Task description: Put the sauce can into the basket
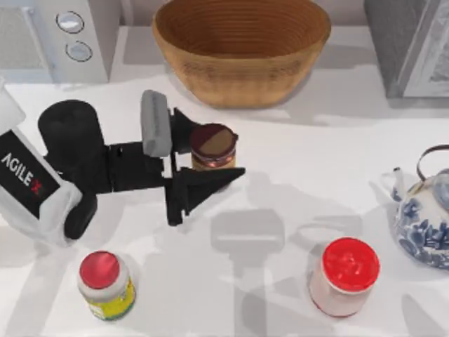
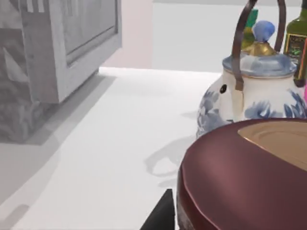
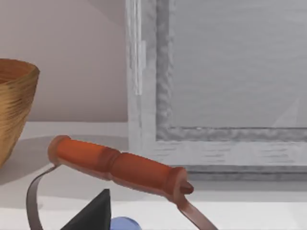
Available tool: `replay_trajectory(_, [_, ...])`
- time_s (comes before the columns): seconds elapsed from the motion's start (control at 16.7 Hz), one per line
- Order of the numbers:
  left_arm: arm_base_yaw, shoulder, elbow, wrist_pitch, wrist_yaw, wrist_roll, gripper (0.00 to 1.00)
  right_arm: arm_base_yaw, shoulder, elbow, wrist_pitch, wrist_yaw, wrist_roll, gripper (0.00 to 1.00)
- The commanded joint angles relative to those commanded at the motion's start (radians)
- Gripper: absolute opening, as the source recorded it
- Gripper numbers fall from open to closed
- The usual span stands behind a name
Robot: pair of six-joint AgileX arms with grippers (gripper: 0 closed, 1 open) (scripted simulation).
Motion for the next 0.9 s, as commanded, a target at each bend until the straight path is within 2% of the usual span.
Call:
replay_trajectory(0.18, [0.031, -0.081, -0.084, 0.009, 0.032, 0.005, 0.00, 0.000, 0.000, 0.000, 0.000, 0.000, 0.000, 1.00])
replay_trajectory(0.54, [0.029, -0.084, -0.087, 0.007, 0.032, 0.007, 0.00, 0.000, 0.000, 0.000, 0.000, 0.000, 0.000, 1.00])
replay_trajectory(0.66, [0.026, -0.085, -0.054, -0.019, 0.001, 0.015, 0.00, 0.000, 0.000, 0.000, 0.000, 0.000, 0.000, 1.00])
replay_trajectory(0.9, [0.018, -0.073, 0.122, -0.158, -0.136, 0.014, 0.00, 0.000, 0.000, 0.000, 0.000, 0.000, 0.000, 1.00])
